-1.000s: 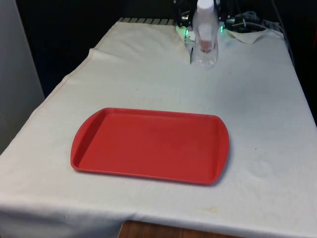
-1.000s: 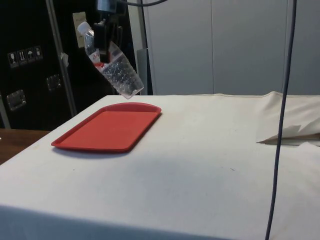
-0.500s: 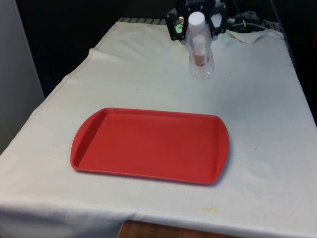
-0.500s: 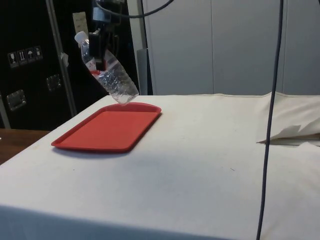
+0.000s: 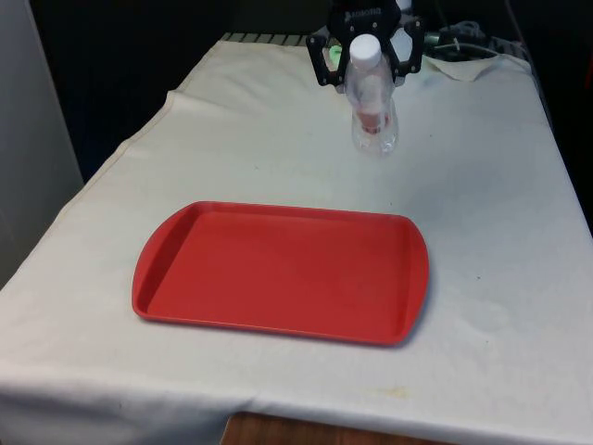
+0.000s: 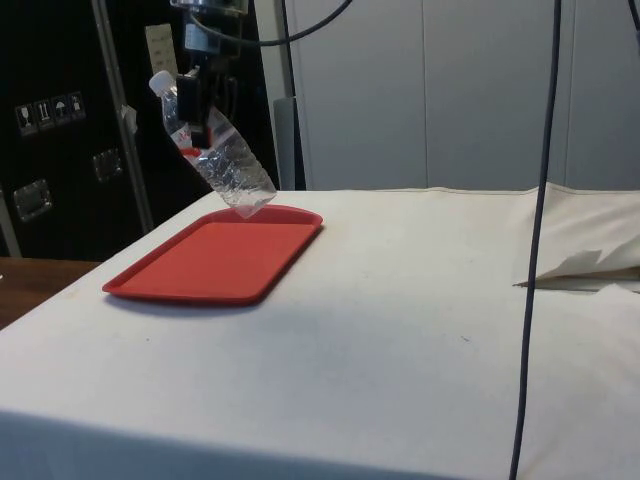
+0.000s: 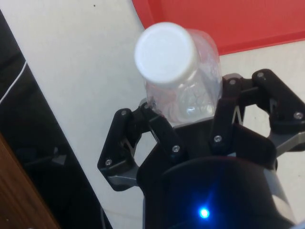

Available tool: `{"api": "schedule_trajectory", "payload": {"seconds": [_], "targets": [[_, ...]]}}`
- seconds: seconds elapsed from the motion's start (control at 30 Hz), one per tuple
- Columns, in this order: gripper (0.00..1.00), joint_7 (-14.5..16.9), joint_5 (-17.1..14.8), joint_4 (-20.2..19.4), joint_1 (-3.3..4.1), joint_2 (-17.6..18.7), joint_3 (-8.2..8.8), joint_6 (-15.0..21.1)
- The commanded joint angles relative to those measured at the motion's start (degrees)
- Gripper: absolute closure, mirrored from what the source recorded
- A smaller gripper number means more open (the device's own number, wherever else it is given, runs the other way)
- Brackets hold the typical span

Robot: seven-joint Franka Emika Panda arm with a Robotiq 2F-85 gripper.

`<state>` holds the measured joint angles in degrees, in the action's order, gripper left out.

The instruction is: Place the bottle upright on the tray.

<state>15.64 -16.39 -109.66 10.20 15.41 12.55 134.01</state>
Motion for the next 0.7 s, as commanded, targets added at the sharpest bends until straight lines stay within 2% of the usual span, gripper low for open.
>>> {"api": "schedule_trajectory", "payload": {"seconds": [0.0, 0.33, 0.57, 0.6, 0.67], "targets": [[0.65, 0.0, 0.0, 0.0, 0.0, 0.0, 0.0, 0.0], [0.65, 0.3, 0.0, -0.1, 0.11, 0.3, -0.11, 0.1], [0.65, 1.0, 0.1, -1.9, 0.4, 0.1, -0.11, 4.4], [0.65, 1.0, 0.0, -1.3, 0.23, 0.4, -0.11, 2.9], [0.65, 1.0, 0.2, -2.8, 0.57, 0.0, -0.11, 6.4]]}}
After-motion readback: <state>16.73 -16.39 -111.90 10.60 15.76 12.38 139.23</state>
